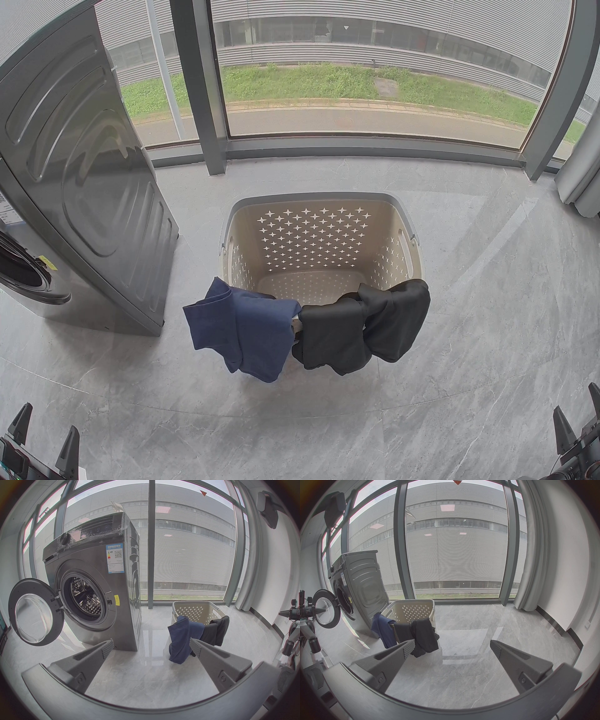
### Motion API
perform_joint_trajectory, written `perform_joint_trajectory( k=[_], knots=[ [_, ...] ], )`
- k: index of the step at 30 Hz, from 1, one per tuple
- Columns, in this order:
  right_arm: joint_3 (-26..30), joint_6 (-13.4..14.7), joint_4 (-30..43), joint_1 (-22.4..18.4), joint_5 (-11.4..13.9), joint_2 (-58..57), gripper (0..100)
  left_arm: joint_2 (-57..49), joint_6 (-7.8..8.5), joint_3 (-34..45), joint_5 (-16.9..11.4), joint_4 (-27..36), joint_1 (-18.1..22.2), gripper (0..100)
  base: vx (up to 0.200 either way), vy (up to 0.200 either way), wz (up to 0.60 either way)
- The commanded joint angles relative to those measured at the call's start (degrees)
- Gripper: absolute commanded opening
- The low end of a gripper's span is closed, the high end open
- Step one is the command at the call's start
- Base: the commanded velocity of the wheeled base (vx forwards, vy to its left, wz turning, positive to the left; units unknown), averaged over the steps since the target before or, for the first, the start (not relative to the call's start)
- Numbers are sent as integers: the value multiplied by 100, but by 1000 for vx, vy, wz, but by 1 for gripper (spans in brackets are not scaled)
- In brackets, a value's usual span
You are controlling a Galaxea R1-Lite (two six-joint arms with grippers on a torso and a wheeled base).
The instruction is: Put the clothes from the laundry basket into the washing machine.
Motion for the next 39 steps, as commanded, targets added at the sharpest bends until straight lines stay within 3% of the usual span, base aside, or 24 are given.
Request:
perform_joint_trajectory(
  k=[1, 13, 39],
  knots=[
    [92, -2, 2, -1, 1, -93, 100, -88, -1, 99, 4, -2, -4, 100, 0, 0, 0],
    [92, -2, 2, -1, 1, -93, 100, -88, -1, 99, 4, -2, -4, 100, 150, 0, 0],
    [92, -10, 2, -9, 1, -93, 100, -88, -10, 99, 4, -2, -4, 100, 0, 0, 0]
  ],
)
